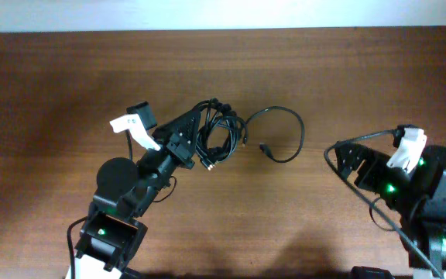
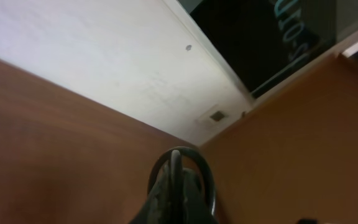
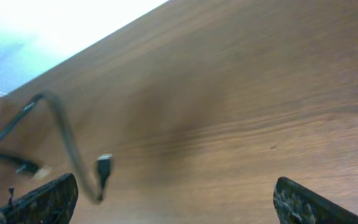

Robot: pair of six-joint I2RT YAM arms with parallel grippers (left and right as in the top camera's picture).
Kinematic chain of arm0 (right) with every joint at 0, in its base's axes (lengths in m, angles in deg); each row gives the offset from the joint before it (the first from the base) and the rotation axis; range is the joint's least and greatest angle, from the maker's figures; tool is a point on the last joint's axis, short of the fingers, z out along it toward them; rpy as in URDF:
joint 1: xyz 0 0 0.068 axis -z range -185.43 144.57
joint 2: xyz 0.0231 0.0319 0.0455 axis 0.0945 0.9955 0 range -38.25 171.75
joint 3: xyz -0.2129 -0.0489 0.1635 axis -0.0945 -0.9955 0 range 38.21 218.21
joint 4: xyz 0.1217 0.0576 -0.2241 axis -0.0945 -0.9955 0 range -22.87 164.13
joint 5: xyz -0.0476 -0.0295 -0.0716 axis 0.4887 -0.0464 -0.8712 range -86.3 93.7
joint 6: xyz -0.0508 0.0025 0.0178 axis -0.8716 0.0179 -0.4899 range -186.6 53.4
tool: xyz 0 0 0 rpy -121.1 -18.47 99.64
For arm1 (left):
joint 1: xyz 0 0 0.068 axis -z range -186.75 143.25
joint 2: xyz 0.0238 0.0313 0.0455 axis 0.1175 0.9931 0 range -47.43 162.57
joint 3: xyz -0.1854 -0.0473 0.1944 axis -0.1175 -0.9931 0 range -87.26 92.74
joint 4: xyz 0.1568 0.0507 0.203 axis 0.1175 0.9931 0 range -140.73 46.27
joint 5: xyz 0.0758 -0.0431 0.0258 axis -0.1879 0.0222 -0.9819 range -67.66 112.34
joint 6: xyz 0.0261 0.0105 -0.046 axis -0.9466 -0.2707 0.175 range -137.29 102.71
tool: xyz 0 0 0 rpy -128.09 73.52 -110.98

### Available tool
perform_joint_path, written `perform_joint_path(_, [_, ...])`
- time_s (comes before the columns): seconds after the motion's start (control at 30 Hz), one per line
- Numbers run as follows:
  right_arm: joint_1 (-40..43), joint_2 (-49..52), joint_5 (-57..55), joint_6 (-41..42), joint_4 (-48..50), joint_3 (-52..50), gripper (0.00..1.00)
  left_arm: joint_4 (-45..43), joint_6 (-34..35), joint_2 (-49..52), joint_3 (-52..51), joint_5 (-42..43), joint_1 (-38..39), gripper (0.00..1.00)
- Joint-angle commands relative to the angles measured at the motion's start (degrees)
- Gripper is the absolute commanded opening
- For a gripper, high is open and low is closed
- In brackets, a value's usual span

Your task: Untangle cables

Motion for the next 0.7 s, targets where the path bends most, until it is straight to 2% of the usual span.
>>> perform_joint_path(0.0, [0.11, -3.85, 10.84, 3.23, -2.4, 1.38, 0.99, -3.56, 9.38, -0.17, 0.44, 5.95, -0.2, 0.0])
perform_joint_path(0.13, [0.09, -4.24, 21.92, 3.17, -4.44, 1.38, 0.99, -11.65, 9.33, 2.23, 0.46, 21.18, -0.2, 0.0])
perform_joint_path(0.23, [0.09, -4.24, 26.71, 3.15, -4.42, 1.38, 0.99, -16.61, 9.33, 4.94, 0.46, 28.98, -0.2, 0.0])
perform_joint_path(0.37, [0.04, -4.24, 32.92, 2.97, -4.46, 1.38, 0.99, -25.79, 9.33, 10.71, 0.44, 36.85, -0.2, 0.0])
perform_joint_path(0.43, [0.04, -4.26, 34.64, 2.64, -4.98, 1.38, 0.99, -26.86, 9.35, 13.57, 0.46, 38.34, -0.2, 0.0])
perform_joint_path(0.53, [0.04, -4.35, 34.58, -1.95, -9.88, 1.38, 0.99, -34.69, 9.33, 16.98, 0.46, 43.15, -0.2, 0.0])
perform_joint_path(0.6, [0.04, -4.35, 34.6, -6.75, -12.59, 1.38, 0.99, -43.01, 8.68, 18.45, 0.46, 49.53, -0.2, 0.0])
perform_joint_path(0.67, [0.04, -4.35, 34.64, -13.25, -14.05, 1.38, 0.99, -46.45, 8.46, 19.04, 0.46, 52.81, -0.2, 0.0])
